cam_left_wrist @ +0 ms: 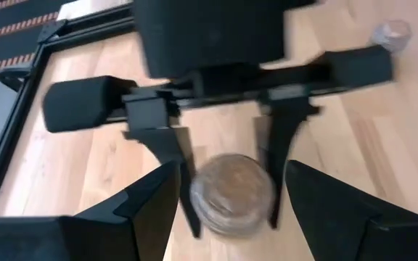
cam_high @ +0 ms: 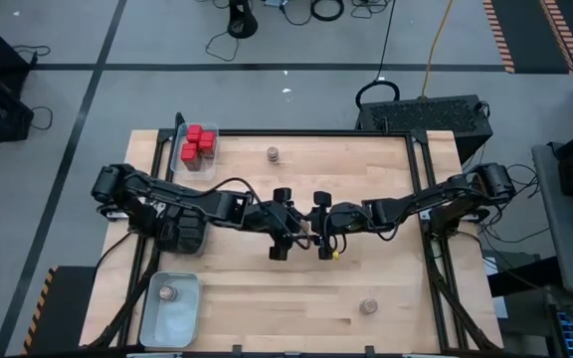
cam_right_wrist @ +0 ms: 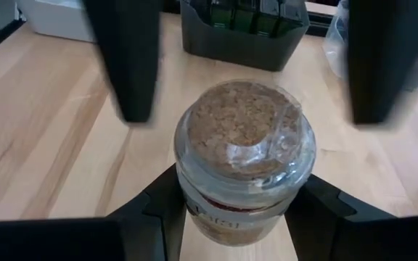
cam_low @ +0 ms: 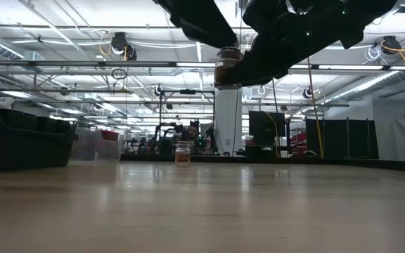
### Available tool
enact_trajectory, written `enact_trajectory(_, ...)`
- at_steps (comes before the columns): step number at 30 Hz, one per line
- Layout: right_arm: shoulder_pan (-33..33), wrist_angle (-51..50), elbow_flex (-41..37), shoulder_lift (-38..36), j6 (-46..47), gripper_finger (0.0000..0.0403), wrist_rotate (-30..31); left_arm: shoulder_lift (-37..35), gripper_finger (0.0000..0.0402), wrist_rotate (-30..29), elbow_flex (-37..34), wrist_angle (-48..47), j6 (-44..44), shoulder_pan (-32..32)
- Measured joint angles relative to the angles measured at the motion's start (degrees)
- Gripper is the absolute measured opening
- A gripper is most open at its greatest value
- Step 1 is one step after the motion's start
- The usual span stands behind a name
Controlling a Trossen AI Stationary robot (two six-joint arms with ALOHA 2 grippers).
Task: Sort spices by type
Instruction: Put the brown seasoning bottle into the gray bin
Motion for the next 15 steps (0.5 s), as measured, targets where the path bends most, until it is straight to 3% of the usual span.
enact_trajectory(15, 0.00, 0.03, 0.00, 0.00, -0.01, 0.0164, -0.05, 3.02, 0.0256, 2.98, -0.04, 1.25, 0.04, 1.75)
